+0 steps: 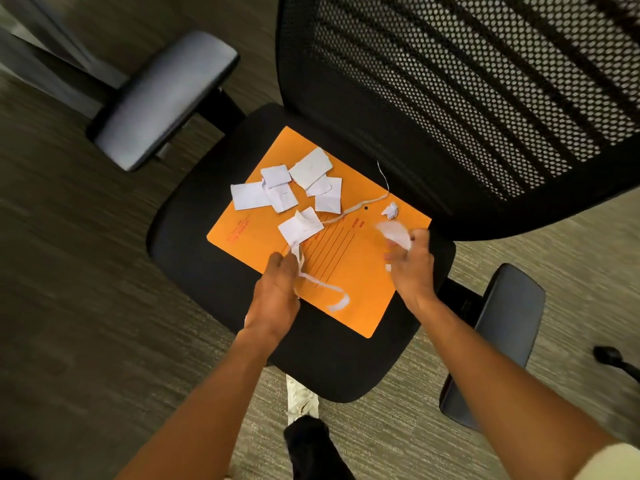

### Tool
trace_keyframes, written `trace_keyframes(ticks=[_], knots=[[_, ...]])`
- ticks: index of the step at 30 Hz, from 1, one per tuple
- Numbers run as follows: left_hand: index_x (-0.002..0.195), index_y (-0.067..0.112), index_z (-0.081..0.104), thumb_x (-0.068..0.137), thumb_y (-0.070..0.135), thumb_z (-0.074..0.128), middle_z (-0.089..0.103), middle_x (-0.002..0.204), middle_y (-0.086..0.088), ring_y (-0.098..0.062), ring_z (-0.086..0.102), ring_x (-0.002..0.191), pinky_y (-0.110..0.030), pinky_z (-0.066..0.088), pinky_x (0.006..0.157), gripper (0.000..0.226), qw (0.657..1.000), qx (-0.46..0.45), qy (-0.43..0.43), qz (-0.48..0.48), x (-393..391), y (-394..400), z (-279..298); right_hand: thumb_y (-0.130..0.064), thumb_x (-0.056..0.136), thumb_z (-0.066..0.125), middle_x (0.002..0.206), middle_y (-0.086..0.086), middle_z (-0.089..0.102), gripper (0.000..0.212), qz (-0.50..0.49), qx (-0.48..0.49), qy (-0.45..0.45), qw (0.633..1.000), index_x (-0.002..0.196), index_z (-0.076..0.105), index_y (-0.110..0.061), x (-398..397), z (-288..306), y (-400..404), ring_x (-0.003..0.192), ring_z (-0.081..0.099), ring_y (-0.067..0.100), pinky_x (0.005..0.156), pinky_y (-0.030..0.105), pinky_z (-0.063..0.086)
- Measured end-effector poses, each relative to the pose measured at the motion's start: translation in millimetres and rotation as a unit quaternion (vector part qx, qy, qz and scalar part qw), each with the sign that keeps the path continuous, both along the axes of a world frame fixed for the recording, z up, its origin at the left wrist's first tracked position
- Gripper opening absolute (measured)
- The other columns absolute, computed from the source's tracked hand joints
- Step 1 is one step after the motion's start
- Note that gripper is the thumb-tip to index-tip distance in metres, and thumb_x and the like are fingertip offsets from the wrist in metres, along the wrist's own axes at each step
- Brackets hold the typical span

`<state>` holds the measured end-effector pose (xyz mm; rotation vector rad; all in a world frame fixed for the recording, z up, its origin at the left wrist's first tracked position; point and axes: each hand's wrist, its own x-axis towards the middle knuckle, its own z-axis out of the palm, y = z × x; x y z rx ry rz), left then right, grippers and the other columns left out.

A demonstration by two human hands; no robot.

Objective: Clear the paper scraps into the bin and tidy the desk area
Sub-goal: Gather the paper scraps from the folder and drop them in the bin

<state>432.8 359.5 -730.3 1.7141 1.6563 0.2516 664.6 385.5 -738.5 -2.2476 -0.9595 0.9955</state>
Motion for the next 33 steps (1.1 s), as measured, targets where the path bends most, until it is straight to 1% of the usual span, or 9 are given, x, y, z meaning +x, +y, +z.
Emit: trace_keyframes(ticks=[3,8,11,14,20,25,28,31,33], knots=[[0.102,0.013,0.042,0.081,-0.007,0.050,0.044,0.103,-0.007,-0.023,0.045,0.080,-0.033,0.040,0.063,0.030,0.999,0.019,-0.013,0.043,-14,16,10,-0.003,0.096,0.045,0.121,0.019,0.058,0.030,-0.007,0.013,-0.043,0.999,0.125,0.039,-0.013,4,3,23,0.104,0.061,0.030,0.076,0.033,0.049],[0.112,0.010,0.038,0.087,-0.002,0.048,0.047,0.100,-0.005,-0.018,0.048,0.080,-0.035,0.047,0.062,0.030,0.996,0.055,-0.044,0.058,-34,50,16,-0.021,0.098,0.048,0.142,0.018,0.042,0.049,0.024,-0.022,-0.065,0.997,0.143,0.032,-0.012,6,-2,57,0.121,0.046,0.028,0.087,0.034,0.038],[0.129,0.012,0.034,0.085,0.003,0.057,0.047,0.113,-0.005,-0.012,0.046,0.089,-0.022,0.041,0.062,0.050,0.995,0.048,-0.032,0.085,-37,72,13,-0.038,0.094,0.056,0.138,0.019,0.043,0.056,0.050,-0.060,-0.088,0.993,0.138,0.036,-0.009,5,-10,71,0.124,0.046,0.033,0.087,0.035,0.039],[0.137,0.015,0.034,0.084,0.008,0.066,0.043,0.129,-0.010,-0.012,0.044,0.095,-0.022,0.038,0.068,0.062,0.996,0.041,0.015,0.076,-33,91,5,-0.046,0.088,0.062,0.132,0.017,0.046,0.057,0.089,-0.097,-0.093,0.987,0.128,0.042,-0.010,4,-16,77,0.119,0.048,0.031,0.085,0.035,0.042],[0.131,0.011,0.041,0.087,0.024,0.068,0.037,0.130,-0.014,-0.029,0.056,0.101,-0.034,0.051,0.078,0.053,0.987,0.031,0.132,0.083,-25,113,-13,-0.022,0.096,0.054,0.129,0.019,0.046,0.025,0.143,-0.112,-0.140,0.973,0.118,0.050,-0.010,3,-22,67,0.110,0.050,0.029,0.078,0.030,0.037],[0.142,0.016,0.034,0.084,0.041,0.071,0.033,0.137,-0.014,-0.031,0.052,0.115,-0.039,0.054,0.081,0.073,0.982,0.022,0.150,0.111,-16,125,-29,-0.015,0.094,0.056,0.120,0.019,0.051,0.023,0.136,-0.080,-0.112,0.981,0.113,0.049,-0.005,5,-18,52,0.094,0.043,0.020,0.074,0.028,0.035],[0.147,0.019,0.031,0.083,0.047,0.069,0.032,0.140,-0.013,-0.032,0.050,0.120,-0.041,0.054,0.086,0.079,0.980,0.018,0.162,0.112,-10,139,-32,-0.009,0.094,0.052,0.111,0.019,0.055,0.018,0.085,-0.056,-0.084,0.991,0.110,0.045,-0.004,9,-16,53,0.089,0.049,0.023,0.068,0.029,0.038],[0.142,0.017,0.038,0.083,0.044,0.070,0.032,0.142,-0.014,-0.032,0.052,0.119,-0.041,0.054,0.087,0.072,0.978,0.007,0.177,0.113,-9,148,-33,-0.006,0.095,0.047,0.098,0.010,0.056,0.010,0.051,-0.023,-0.080,0.995,0.102,0.042,-0.010,9,-16,62,0.085,0.054,0.023,0.058,0.024,0.038],[0.133,0.014,0.045,0.086,0.036,0.070,0.035,0.138,-0.013,-0.031,0.055,0.113,-0.038,0.054,0.084,0.058,0.977,0.014,0.181,0.115,-11,151,-34,-0.009,0.097,0.045,0.090,0.003,0.056,0.008,0.029,-0.011,-0.064,0.997,0.104,0.044,-0.012,4,-16,71,0.087,0.056,0.024,0.065,0.031,0.041]])
